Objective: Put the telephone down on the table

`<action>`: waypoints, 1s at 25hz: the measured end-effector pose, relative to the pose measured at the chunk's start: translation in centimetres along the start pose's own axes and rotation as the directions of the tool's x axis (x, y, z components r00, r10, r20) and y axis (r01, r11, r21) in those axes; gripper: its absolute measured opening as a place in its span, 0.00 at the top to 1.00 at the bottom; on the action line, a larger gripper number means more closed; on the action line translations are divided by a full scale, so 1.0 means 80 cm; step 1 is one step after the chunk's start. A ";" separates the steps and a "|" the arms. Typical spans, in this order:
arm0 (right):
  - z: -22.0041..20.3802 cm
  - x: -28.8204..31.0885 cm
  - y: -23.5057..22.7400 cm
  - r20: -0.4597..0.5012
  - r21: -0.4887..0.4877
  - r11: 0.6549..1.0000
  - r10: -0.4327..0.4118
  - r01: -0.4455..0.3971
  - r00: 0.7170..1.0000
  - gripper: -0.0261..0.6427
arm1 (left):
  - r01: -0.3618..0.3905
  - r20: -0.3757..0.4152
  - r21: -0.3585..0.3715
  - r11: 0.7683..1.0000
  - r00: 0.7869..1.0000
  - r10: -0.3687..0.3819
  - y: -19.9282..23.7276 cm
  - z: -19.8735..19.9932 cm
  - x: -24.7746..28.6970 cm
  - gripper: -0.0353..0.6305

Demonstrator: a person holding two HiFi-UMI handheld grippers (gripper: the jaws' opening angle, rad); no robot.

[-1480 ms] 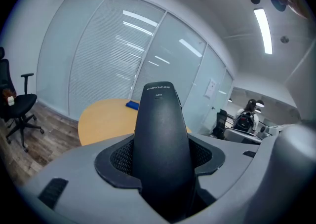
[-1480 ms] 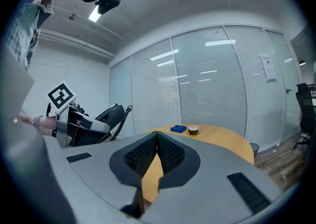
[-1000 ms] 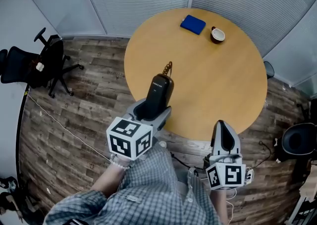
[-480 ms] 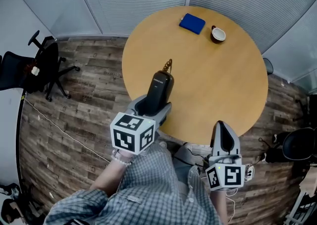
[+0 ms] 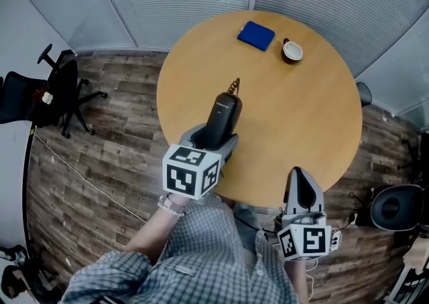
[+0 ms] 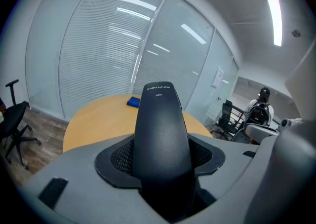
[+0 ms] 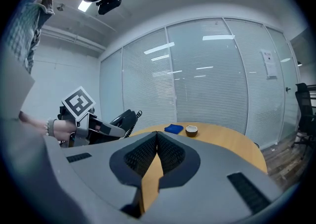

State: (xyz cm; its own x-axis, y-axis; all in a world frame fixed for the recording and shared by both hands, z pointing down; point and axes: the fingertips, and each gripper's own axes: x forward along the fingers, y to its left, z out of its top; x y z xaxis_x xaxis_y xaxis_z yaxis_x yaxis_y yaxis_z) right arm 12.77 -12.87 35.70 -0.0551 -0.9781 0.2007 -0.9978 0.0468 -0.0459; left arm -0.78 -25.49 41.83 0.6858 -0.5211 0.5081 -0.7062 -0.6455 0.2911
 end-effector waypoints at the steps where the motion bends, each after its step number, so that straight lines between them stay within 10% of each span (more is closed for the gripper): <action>1: 0.000 0.002 -0.007 -0.003 0.001 1.000 0.002 -0.002 1.000 0.95 | -0.004 -0.003 -0.001 1.000 1.000 0.004 -0.002 0.004 0.010 0.53; 25: -0.042 0.063 -0.149 -0.132 0.085 0.995 0.061 -0.050 0.989 0.95 | -0.117 -0.076 0.000 0.993 0.990 0.117 -0.005 0.078 0.263 0.53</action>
State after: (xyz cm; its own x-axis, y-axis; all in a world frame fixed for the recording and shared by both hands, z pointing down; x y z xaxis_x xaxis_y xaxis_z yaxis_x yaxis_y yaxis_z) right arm 24.26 -17.66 40.57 -0.1199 -0.9381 0.3248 -0.9872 0.0782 -0.1387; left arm 15.02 -39.65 47.35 0.5831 -0.5493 0.5986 -0.7818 -0.5798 0.2295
